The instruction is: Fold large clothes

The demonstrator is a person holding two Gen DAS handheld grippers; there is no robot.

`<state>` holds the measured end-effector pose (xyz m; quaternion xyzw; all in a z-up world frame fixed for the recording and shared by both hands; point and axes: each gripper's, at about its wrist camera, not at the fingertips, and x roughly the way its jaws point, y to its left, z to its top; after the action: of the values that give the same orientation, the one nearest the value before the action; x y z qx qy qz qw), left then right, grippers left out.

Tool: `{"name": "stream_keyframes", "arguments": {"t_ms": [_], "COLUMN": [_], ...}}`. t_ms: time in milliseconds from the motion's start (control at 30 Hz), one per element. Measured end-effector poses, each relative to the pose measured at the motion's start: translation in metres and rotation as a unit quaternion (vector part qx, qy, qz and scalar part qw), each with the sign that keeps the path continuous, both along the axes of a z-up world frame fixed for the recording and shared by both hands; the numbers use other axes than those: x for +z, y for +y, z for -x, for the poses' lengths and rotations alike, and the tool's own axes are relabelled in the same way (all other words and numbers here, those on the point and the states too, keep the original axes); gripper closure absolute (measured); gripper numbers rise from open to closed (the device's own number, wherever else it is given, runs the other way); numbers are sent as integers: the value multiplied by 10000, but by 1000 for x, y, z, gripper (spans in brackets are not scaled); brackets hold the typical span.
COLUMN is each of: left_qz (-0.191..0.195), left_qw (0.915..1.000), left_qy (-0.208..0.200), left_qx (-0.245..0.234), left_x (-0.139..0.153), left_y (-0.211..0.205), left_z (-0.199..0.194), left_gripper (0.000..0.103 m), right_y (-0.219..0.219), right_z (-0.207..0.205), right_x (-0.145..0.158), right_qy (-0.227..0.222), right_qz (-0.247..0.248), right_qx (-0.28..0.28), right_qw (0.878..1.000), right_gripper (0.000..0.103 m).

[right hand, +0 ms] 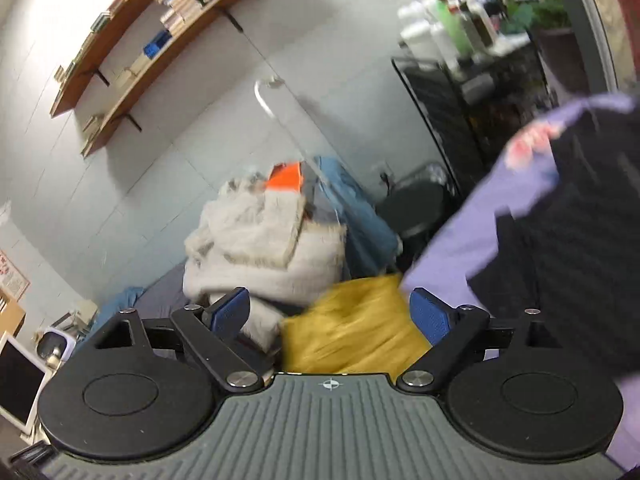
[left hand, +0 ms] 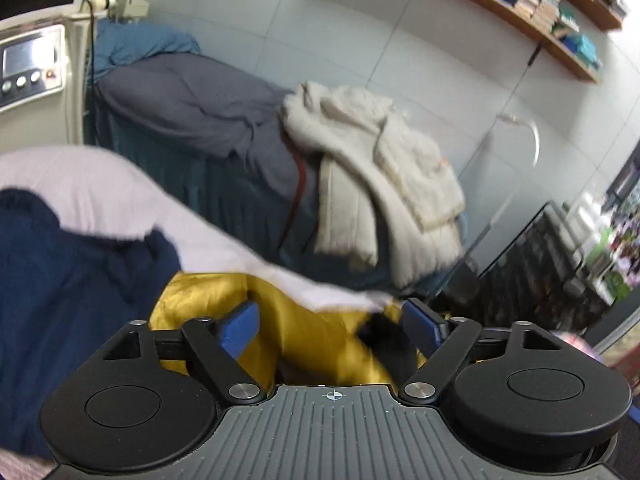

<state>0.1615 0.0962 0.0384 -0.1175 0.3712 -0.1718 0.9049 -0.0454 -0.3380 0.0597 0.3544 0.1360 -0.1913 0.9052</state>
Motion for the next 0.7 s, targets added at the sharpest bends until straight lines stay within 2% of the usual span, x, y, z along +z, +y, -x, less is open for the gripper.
{"name": "stream_keyframes", "arguments": {"t_ms": [33, 133, 233, 300, 400, 467, 567, 600, 700], "left_qz": [-126, -331, -768, -1065, -1372, -1510, -1627, -1581, -1391], "left_qw": [9999, 9976, 9895, 9847, 9807, 9799, 9793, 9806, 9851], "left_qy": [92, 597, 1201, 1373, 1391, 1304, 1185, 1147, 979], "left_qx": [3, -147, -227, -142, -16, -66, -187, -188, -248], "left_x": [-14, -58, -101, -120, -133, -132, -129, -127, -120], "left_y": [2, 13, 25, 34, 44, 43, 35, 32, 19], "left_z": [9, 39, 72, 96, 121, 126, 121, 117, 111], "left_gripper": [0, 0, 0, 0, 0, 0, 0, 0, 0], "right_y": [7, 34, 54, 59, 62, 63, 61, 59, 56], "right_z": [6, 36, 66, 92, 122, 127, 101, 93, 58], "right_x": [-14, -74, -136, -166, -182, -179, -169, -173, -192], "right_qy": [198, 1015, 1772, 2013, 1895, 1764, 1585, 1621, 2350], "right_qz": [45, 35, -508, -1006, -1664, -1723, -1729, -1825, -1893], "right_qx": [146, 552, 842, 739, 500, 463, 765, 806, 363], "right_qw": [9997, 9933, 9792, 9715, 9664, 9680, 9691, 9664, 9527], "right_gripper": [6, 5, 7, 10, 10, 10, 5, 4, 4]}}
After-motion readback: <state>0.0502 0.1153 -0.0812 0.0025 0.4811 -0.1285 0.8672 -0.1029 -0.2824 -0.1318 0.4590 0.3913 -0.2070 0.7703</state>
